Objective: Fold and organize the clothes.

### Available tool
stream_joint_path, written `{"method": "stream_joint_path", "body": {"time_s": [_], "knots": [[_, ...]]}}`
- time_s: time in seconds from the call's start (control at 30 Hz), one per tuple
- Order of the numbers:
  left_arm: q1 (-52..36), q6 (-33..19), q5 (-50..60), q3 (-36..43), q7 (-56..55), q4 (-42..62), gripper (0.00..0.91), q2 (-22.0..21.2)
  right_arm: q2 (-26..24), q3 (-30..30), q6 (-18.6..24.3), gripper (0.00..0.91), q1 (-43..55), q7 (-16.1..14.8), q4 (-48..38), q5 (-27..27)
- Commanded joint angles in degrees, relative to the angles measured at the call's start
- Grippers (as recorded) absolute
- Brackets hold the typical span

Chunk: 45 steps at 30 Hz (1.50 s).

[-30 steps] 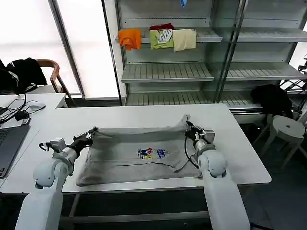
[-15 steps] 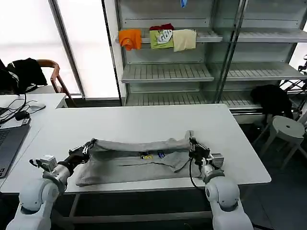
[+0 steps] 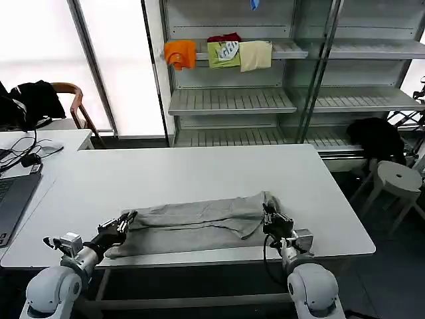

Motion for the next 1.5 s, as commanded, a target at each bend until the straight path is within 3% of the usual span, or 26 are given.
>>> {"method": "stream_joint_path", "body": {"time_s": [0.03,0.23,0.4,0.47,0.53,0.57,0.63,0.8,1.03,1.1,1.13,1.17,1.23,1.5], "knots": [[2.2,-0.5,4.7,0.0,-0.6,-0.7,0.907,-0.5,-0.2,0.4,0.4,0.907,-3.0,2.7,1.1,-13.1],[2.3,-0.3,5.1,-0.6,-1.6,-0.6,0.907,-0.7,-1.0,1.8,0.0,0.907,-3.8,4.4,0.3,-17.4],[3.3,-0.7,4.9,-1.2,-4.8,-1.5,0.907,-1.9,-1.2,3.7,0.1,0.907,-3.8,4.5,0.6,-15.5],[4.3,-2.1,5.0,-1.2,-7.5,-1.7,0.907,-3.1,-1.2,5.0,0.3,0.907,-3.6,4.5,1.7,-11.8],[5.1,-2.2,4.9,-1.2,-9.8,-1.9,0.907,-4.1,-1.2,6.4,0.3,0.907,-3.4,4.5,3.1,-2.7],[5.7,-2.4,4.8,-1.0,-11.5,-2.0,0.907,-4.5,-1.3,7.4,-0.1,0.907,-3.0,4.5,4.2,4.9],[6.5,-2.8,4.9,-0.4,-13.4,-2.4,0.907,-5.2,-1.5,9.2,-0.4,0.907,-1.8,4.8,5.5,10.7],[6.0,-2.7,5.1,0.7,-16.6,-2.6,0.907,-6.4,-2.3,11.0,-2.6,0.907,0.4,5.1,7.6,15.5],[5.2,-0.9,6.1,1.8,-17.6,-2.5,0.907,-7.0,-1.9,10.7,-3.5,0.907,1.5,5.3,8.3,16.1],[4.9,-0.6,6.2,1.8,-17.5,-2.3,0.584,-7.2,-1.7,10.6,-3.5,0.907,1.4,5.3,8.1,16.1],[4.6,-0.3,6.2,1.9,-17.5,-2.1,0.584,-7.3,-1.7,10.6,-3.5,0.907,1.5,5.3,8.1,16.1],[4.6,-0.2,6.1,1.9,-17.5,-2.0,0.171,-7.4,-1.7,10.6,-3.5,0.907,1.5,5.4,8.0,16.2],[4.7,0.0,6.1,2.1,-17.4,-2.0,0.050,-7.4,-1.6,10.7,-3.5,0.907,1.5,5.3,8.0,16.4],[4.5,0.4,7.0,3.2,-16.7,-1.8,0.010,-7.9,-1.6,10.9,-3.7,0.907,1.7,6.1,7.8,17.3]]}}
